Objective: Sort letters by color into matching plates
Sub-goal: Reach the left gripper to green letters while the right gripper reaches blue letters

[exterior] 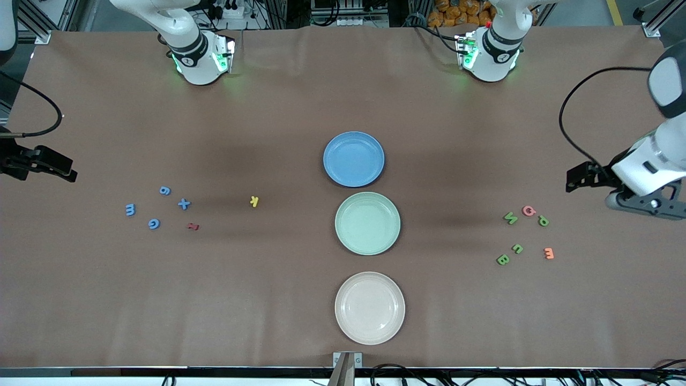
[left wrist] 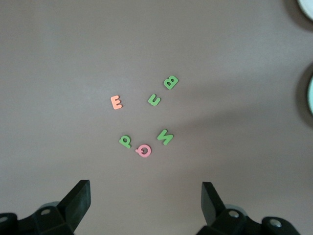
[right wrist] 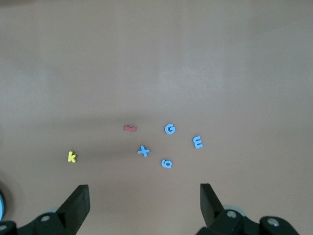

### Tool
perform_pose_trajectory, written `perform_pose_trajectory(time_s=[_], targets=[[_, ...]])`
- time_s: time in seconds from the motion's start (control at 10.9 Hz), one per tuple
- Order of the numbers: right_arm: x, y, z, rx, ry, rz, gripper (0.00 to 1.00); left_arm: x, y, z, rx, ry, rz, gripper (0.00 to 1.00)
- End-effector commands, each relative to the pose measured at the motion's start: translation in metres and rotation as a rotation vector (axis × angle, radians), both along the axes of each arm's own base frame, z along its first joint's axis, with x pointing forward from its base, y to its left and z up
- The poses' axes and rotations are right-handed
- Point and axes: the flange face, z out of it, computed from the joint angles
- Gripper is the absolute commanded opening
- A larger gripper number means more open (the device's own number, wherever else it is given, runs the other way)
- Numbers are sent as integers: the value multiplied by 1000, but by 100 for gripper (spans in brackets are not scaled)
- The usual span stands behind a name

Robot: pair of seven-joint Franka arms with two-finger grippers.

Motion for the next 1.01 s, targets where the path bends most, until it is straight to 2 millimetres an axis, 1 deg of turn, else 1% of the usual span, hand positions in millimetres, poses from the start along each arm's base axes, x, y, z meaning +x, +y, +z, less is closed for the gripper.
perform_pose_trajectory(time_s=[0.0, 0.09, 0.18, 0.27, 0.37, 0.55, 0.64, 0.82, 0.91], targets=[[-1, 3, -23, 18, 28, 4, 100, -9, 0, -48, 23, -48, -45, 100], [2, 4, -35, 18, 24, 5, 100, -11, -2, -62, 22, -53, -46, 100], [4, 6, -46, 19, 16, 8, 100, -13, -7, -73, 20, -56, -44, 100], [4, 13, -68, 35, 6, 13, 100, -13, -9, -89, 19, -55, -50, 100], [3, 14, -95, 53, 7, 8, 100, -11, -13, -103, 16, -52, -64, 100], [0, 13, -142, 52, 11, 0, 100, -4, -18, -131, 9, -42, -93, 100], [-4, 10, -167, 51, 22, -7, 100, -3, -19, -144, 7, -39, -113, 100], [-19, 9, -219, 47, 22, -14, 100, -5, -22, -167, 6, -63, -207, 100], [-27, 8, -246, 44, 5, -21, 100, -4, -20, -181, 4, -53, -230, 100]])
